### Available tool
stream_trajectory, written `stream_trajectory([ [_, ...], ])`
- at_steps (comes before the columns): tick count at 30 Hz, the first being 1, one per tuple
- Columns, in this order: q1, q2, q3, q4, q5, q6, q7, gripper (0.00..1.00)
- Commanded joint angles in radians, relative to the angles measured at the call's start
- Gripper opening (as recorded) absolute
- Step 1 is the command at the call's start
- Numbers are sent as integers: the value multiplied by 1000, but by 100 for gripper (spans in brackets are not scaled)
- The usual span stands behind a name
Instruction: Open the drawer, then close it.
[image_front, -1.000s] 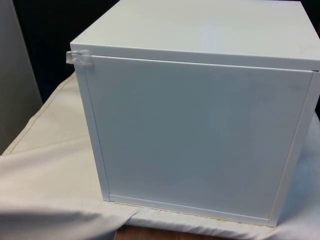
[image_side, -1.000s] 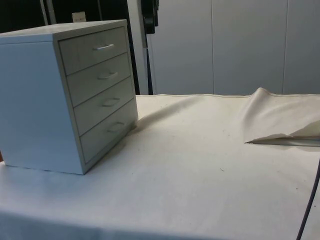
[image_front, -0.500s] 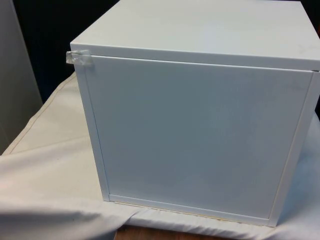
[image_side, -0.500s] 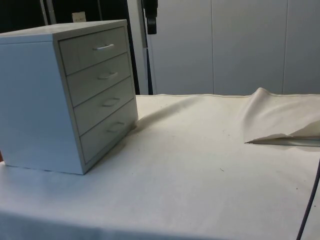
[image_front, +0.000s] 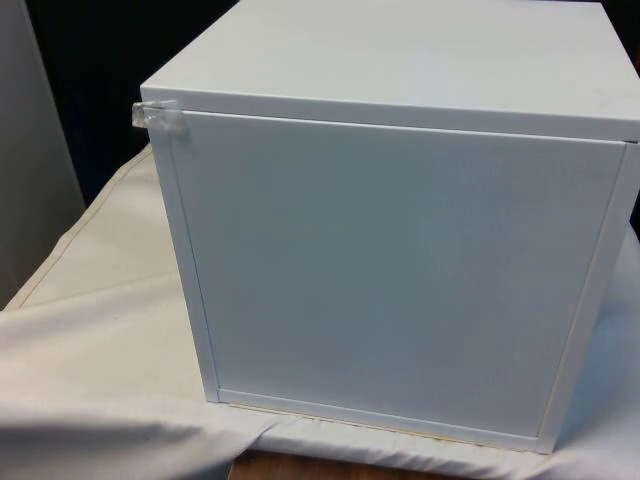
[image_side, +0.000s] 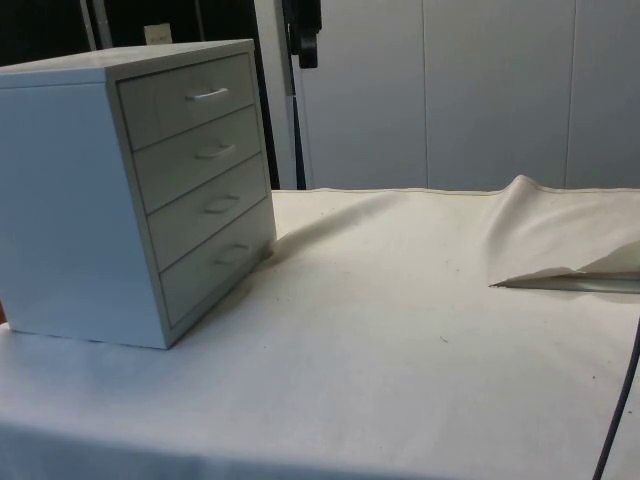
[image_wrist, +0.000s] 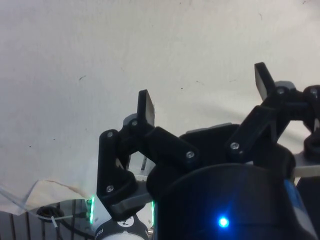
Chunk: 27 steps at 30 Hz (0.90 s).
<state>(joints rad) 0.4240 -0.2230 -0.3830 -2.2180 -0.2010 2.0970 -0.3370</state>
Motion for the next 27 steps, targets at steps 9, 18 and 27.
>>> stream_trajectory([
  [9, 2, -2, -1, -3, 4, 5, -81, 100],
  [18, 2, -2, -2, -3, 4, 5, -150, 100],
  [27, 2, -2, -2, -3, 5, 6, -231, 100],
])
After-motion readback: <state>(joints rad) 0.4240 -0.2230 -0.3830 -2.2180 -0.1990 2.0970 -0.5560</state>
